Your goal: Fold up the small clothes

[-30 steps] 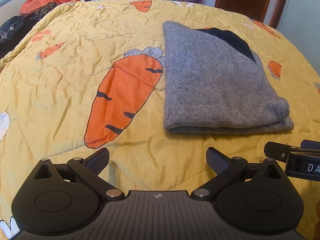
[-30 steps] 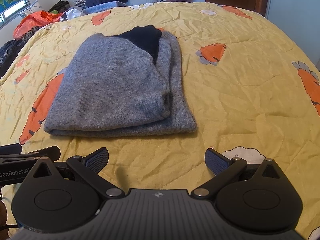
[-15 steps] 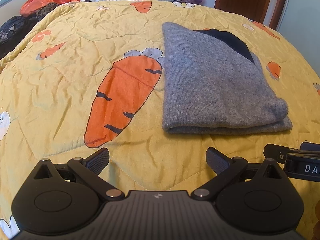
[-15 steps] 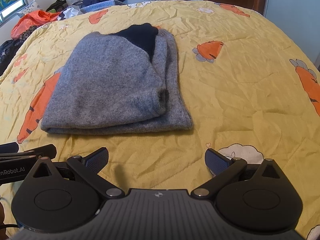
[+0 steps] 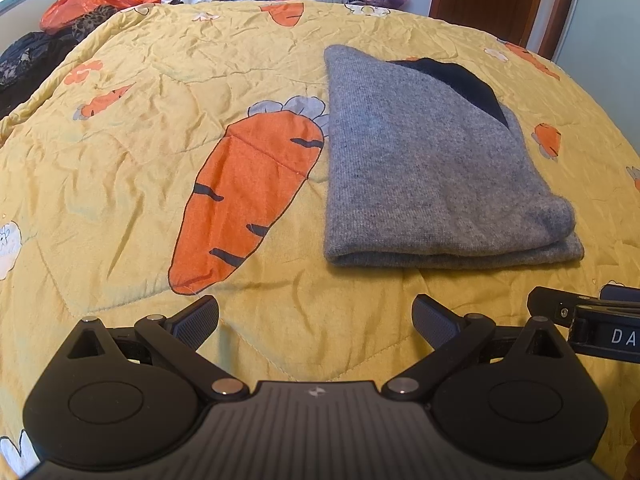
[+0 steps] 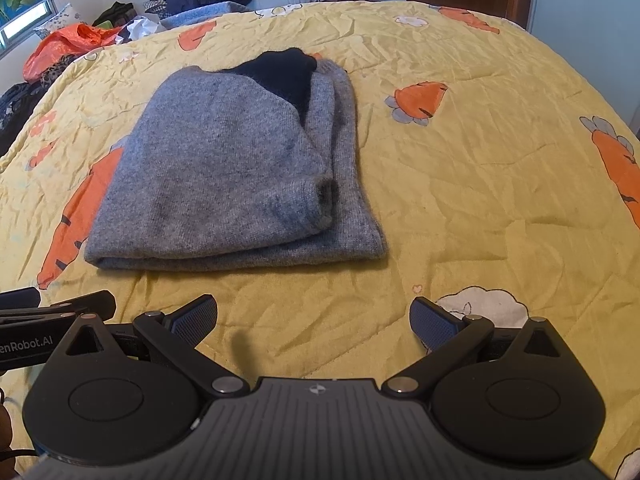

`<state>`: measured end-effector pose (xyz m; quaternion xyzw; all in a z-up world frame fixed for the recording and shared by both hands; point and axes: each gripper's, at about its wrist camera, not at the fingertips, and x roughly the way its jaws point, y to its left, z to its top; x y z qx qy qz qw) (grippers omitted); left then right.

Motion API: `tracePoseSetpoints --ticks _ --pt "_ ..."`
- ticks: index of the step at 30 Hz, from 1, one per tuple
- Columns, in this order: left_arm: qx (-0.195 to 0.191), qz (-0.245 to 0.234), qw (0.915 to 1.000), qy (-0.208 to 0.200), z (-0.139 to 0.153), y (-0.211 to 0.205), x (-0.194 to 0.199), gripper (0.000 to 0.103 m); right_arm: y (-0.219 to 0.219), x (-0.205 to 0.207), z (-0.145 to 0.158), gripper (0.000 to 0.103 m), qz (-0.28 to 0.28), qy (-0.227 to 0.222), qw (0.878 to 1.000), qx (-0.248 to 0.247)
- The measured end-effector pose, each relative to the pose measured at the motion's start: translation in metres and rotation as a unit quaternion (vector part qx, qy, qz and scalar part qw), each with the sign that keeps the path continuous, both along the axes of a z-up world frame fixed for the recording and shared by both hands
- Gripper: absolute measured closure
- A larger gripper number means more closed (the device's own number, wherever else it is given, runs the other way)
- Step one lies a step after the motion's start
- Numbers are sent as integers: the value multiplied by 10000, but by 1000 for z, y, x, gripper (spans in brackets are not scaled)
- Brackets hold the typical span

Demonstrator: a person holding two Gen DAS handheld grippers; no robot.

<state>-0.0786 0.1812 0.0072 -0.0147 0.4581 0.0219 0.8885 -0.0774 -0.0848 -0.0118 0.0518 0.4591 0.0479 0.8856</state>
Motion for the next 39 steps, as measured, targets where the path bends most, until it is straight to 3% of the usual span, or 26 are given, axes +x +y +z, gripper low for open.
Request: tracePoseSetpoints --ticks 39 --pt "-33 -7 10000 -46 6 -2 3 0 1 1 5 0 7 -30 10000 37"
